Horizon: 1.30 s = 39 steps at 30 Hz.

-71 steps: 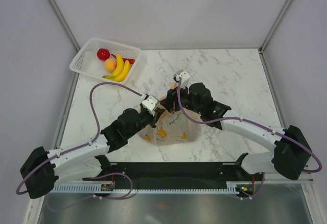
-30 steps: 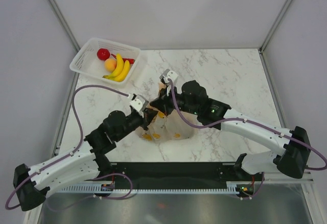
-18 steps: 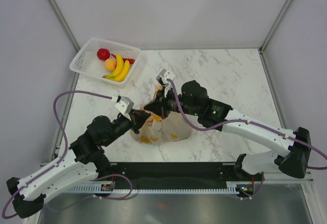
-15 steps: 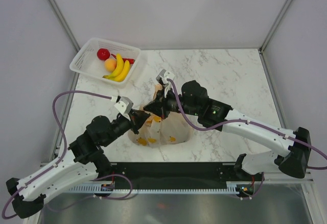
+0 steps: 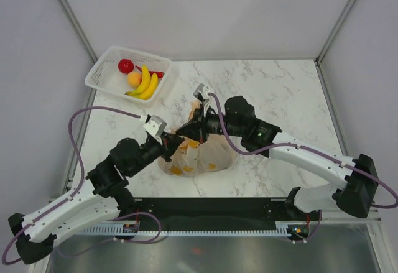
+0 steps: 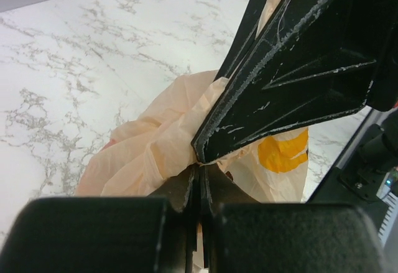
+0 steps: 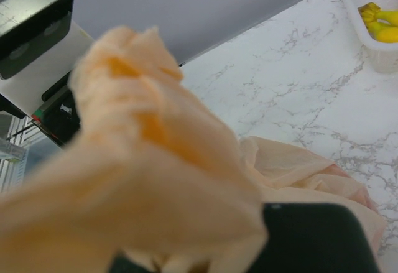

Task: Place the fake fruits into the plastic bag and tie a complex knot
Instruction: Tie the plastic bag at the center of the board.

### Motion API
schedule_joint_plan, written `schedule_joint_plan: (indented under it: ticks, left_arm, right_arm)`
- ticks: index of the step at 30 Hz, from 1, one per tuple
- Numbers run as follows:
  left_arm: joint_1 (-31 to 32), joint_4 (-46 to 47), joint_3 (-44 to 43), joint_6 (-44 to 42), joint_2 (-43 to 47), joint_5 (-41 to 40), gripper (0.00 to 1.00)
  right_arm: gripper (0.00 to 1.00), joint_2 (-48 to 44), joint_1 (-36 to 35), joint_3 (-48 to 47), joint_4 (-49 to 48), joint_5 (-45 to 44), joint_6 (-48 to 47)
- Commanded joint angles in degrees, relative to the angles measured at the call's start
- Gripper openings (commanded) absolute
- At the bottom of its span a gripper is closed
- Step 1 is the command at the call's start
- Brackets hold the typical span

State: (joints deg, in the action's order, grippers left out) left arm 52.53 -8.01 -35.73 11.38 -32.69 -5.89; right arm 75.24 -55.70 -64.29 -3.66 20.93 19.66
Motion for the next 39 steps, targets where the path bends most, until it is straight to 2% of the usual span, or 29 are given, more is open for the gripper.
schedule_joint_plan:
  ticks: [1, 5, 8, 14, 19, 24, 29, 32, 37, 39]
  left_arm:
    - [-0.2, 5.6, 1.6, 1.9, -1.8, -8.1, 0.02]
    - [-0.2, 9.8, 4.6, 1.9, -1.4, -12.0, 0.03]
    - [-0.2, 11.9, 5.5, 1.4, -1.1, -12.9, 0.03]
    - [-0.2, 13.6, 5.5, -0.8, -2.3, -14.0, 0.03]
    - [-0.2, 18.5, 6.5, -3.9, -6.1, -16.7, 0.03]
    - [-0.2, 26.1, 8.5, -6.7, -10.3, -21.8, 0.03]
    - [-0.2, 35.9, 10.1, -7.6, -14.4, -19.9, 0.04]
    - [-0.2, 40.1, 10.3, -6.8, -17.2, -18.3, 0.04]
    - [-0.2, 42.1, 9.7, -8.3, -22.8, -25.4, 0.04]
    - [-0.2, 46.3, 10.9, -9.5, -23.1, -26.6, 0.04]
  right_arm:
    - [0.0, 1.7, 3.1, 1.7, -9.4, 11.4, 3.7]
    - [0.0, 5.7, 5.3, 0.4, -15.0, 22.2, 5.1]
    - [0.0, 8.5, 5.5, -3.4, -11.6, 26.3, 1.0]
    - [0.0, 11.1, 6.3, -5.8, -11.5, 28.4, -0.1]
    - [0.0, 12.6, 9.1, -4.7, -11.3, 23.3, -0.1]
    - [0.0, 11.3, 9.4, -4.8, -4.2, 15.4, -5.9]
    - [0.0, 9.3, 9.4, -3.8, 0.0, 8.4, -8.6]
    - [0.0, 8.8, 9.4, -3.3, 0.4, 7.9, -9.4]
    - [0.0, 7.6, 9.5, -2.4, 0.6, 6.6, -10.7]
    - [0.0, 7.0, 9.4, -2.0, 0.4, 5.4, -11.0]
